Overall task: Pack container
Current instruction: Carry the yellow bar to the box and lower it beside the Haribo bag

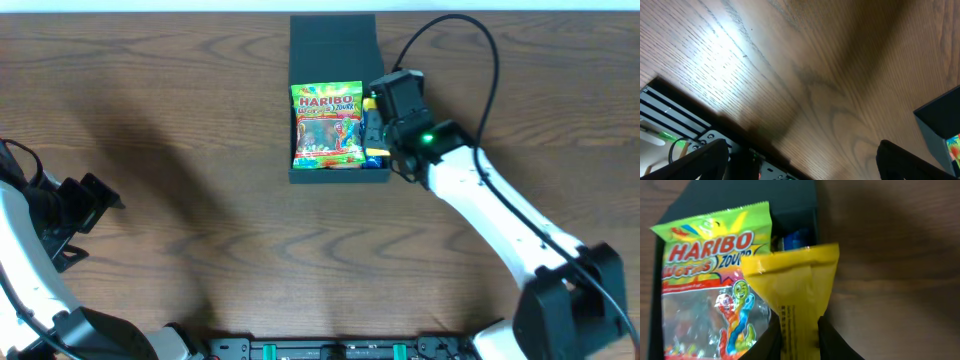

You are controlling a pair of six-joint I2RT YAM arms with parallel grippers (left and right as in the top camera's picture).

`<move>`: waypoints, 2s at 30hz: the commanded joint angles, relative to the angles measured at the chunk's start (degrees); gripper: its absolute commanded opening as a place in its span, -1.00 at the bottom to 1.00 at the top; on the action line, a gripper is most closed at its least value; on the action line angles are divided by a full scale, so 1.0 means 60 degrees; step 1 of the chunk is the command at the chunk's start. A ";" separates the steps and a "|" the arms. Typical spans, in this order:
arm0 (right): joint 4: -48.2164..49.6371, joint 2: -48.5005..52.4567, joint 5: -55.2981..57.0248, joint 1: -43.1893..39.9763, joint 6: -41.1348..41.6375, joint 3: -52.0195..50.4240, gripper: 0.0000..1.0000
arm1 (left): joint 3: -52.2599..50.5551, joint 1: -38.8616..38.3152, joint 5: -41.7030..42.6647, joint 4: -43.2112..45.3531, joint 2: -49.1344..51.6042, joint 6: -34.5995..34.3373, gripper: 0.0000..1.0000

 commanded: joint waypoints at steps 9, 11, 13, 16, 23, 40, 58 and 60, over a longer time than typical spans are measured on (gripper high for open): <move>0.0324 0.1169 0.0495 0.0160 0.0375 -0.0200 -0.58 | 0.0106 0.0036 -0.0040 -0.0029 -0.0033 0.0000 0.90; 0.0353 0.1169 0.0506 0.0160 0.0350 -0.0200 -0.59 | 0.0106 0.0036 -0.0040 -0.0029 -0.0033 0.0000 0.90; 0.0364 0.1169 0.0506 0.0160 0.0350 -0.0229 -0.61 | 0.0106 0.0036 -0.0036 -0.0026 -0.0033 -0.0004 0.90; 0.0714 0.1173 0.0503 0.0160 0.0353 -0.0525 -0.62 | 0.0106 0.0036 -0.0040 -0.0026 -0.0033 0.0000 0.91; 0.2124 0.1195 0.0211 0.0160 0.0233 -0.1461 -0.54 | 0.0106 0.0036 -0.0040 -0.0029 -0.0033 0.0000 0.91; 0.3140 0.1443 -0.0492 0.0153 -0.0291 -0.1515 -0.07 | 0.0106 0.0036 -0.0040 -0.0029 -0.0033 0.0000 0.91; 0.2739 -0.0608 -0.0484 0.0153 -0.0943 -0.1490 -0.17 | 0.0106 0.0036 -0.0040 -0.0029 -0.0033 0.0000 0.91; 0.2284 -0.0670 -0.0488 0.0153 -0.0943 -0.1490 -0.65 | 0.0106 0.0036 -0.0036 -0.0029 -0.0033 0.0000 0.91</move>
